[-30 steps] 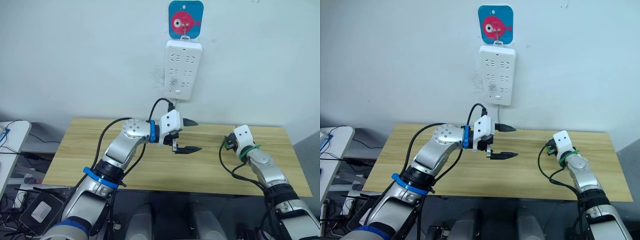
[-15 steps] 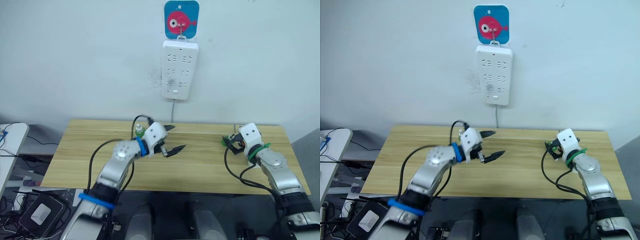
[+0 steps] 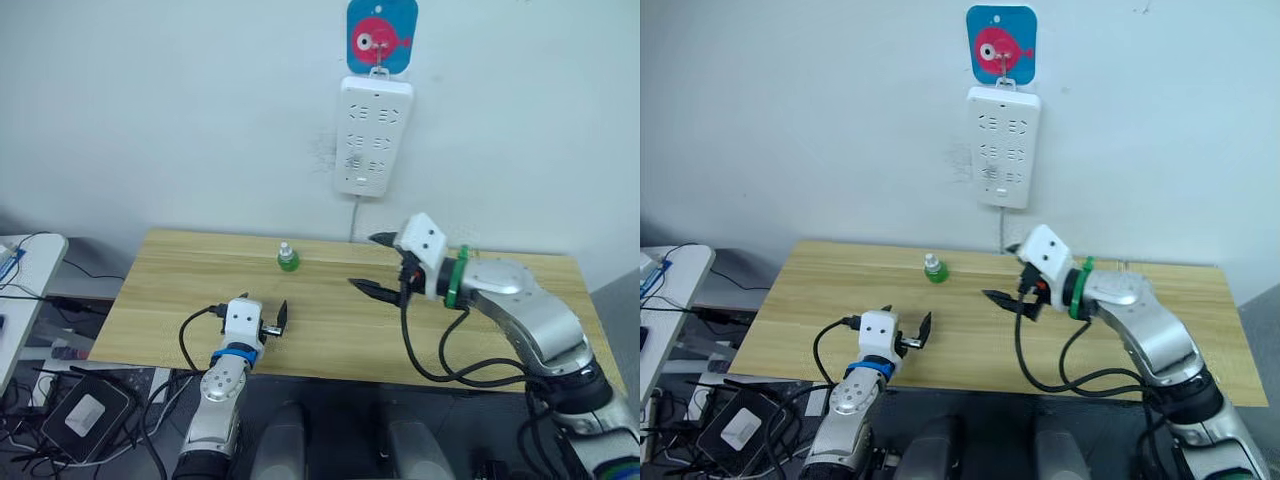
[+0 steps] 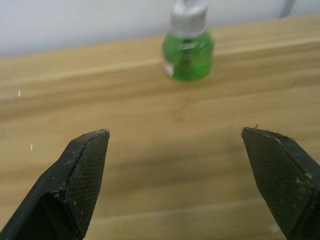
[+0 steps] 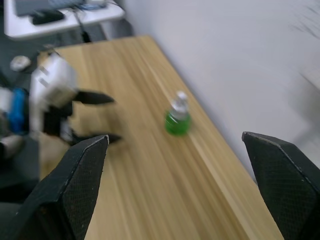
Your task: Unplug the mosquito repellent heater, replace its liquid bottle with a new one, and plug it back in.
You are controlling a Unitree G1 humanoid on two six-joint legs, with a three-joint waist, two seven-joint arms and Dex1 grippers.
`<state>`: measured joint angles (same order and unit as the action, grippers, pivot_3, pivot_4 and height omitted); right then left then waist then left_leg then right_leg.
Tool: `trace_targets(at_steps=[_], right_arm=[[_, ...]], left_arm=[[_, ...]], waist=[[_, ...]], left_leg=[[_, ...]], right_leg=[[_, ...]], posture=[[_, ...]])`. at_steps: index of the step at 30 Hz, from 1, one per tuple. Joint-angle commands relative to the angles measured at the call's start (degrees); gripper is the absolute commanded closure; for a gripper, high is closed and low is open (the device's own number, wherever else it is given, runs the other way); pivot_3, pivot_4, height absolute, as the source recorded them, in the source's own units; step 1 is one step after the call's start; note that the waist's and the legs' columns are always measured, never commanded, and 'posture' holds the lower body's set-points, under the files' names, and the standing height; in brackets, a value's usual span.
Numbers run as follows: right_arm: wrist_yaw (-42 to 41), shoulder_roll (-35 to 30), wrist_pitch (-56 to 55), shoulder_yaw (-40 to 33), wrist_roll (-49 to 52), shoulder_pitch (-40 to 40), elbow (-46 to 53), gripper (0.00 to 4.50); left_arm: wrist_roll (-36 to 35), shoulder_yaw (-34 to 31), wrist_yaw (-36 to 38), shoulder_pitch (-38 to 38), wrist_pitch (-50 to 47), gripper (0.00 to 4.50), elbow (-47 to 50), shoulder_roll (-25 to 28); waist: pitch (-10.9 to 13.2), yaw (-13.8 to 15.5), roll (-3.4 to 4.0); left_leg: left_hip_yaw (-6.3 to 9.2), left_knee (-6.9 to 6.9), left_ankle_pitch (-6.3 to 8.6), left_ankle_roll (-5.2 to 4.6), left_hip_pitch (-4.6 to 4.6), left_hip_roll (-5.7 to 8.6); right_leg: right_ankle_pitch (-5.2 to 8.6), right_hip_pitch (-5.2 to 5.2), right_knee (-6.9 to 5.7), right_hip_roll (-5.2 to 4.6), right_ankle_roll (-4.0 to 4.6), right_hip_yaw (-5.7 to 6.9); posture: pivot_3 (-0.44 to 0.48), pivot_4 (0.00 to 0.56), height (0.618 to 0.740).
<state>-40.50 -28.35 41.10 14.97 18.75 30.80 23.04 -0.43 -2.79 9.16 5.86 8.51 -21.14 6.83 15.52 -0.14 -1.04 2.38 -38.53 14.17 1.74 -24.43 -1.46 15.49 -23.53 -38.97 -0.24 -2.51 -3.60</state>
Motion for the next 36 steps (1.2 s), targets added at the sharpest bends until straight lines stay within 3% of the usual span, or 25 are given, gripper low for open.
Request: trace_targets(at_steps=[1, 11, 19, 28, 31, 36], right_arm=[[-1.1, 0.9, 2.6, 1.1, 1.9, 2.9, 3.4, 0.01], [1.4, 3.7, 11.2, 1.0, 4.0, 8.0, 6.9, 0.01], [3.6, 6.5, 15.6, 0.2, 5.4, 12.1, 7.5, 0.01], [4.6, 6.3, 16.8, -0.2, 6.3, 12.8, 7.5, 0.01], [4.8, 6.5, 17.0, -0.7, 6.6, 13.1, 7.0, 0.00], [5.3, 6.9, 17.1, -1.0, 6.9, 13.4, 6.6, 0.00]], left_arm=[[-1.1, -0.3, 0.4, 5.6, 4.2, 0.00, -7.2, -1.1], [-1.2, -2.2, -1.2, 24.3, 13.5, 0.00, -35.3, -1.1], [1.3, -1.8, -4.3, 30.9, 16.5, 0.00, -45.1, 0.1], [1.7, -2.5, -6.5, 34.1, 16.8, 0.00, -48.2, 1.4], [1.5, -2.5, -5.5, 34.0, 17.0, 0.61, -48.1, 1.1], [1.6, -2.2, -4.9, 33.4, 17.5, 2.17, -47.7, 0.6]], waist=[[0.4, 0.2, -0.05], [1.6, -1.0, -0.19], [1.7, -2.1, -0.20], [2.0, -2.5, -0.24], [2.2, -2.5, -0.25], [2.4, -2.7, -0.24]], left_leg=[[0.04, -0.02, 0.00, 0.00, -0.02, 0.02], [0.15, 0.04, 0.00, 0.00, -0.03, -0.03], [0.19, 0.05, 0.00, 0.01, -0.03, -0.05], [0.22, 0.11, -0.01, 0.02, -0.05, -0.05], [0.22, 0.12, -0.01, 0.03, -0.05, -0.05], [0.20, 0.17, -0.01, 0.03, -0.07, -0.06]], right_leg=[[0.00, 0.01, 0.01, -0.02, 0.00, 0.04], [0.00, -0.01, 0.01, 0.00, 0.00, 0.15], [0.01, -0.02, 0.00, 0.03, -0.01, 0.19], [0.01, -0.04, 0.04, 0.00, -0.02, 0.24], [0.01, -0.04, 0.03, 0.00, -0.02, 0.24], [0.01, -0.10, 0.04, 0.00, -0.02, 0.23]], posture=[[0.054, 0.343, 0.740], [-0.031, 0.356, 0.740], [-0.065, 0.352, 0.740], [-0.059, 0.352, 0.740], [-0.059, 0.352, 0.740], [-0.057, 0.353, 0.740]])
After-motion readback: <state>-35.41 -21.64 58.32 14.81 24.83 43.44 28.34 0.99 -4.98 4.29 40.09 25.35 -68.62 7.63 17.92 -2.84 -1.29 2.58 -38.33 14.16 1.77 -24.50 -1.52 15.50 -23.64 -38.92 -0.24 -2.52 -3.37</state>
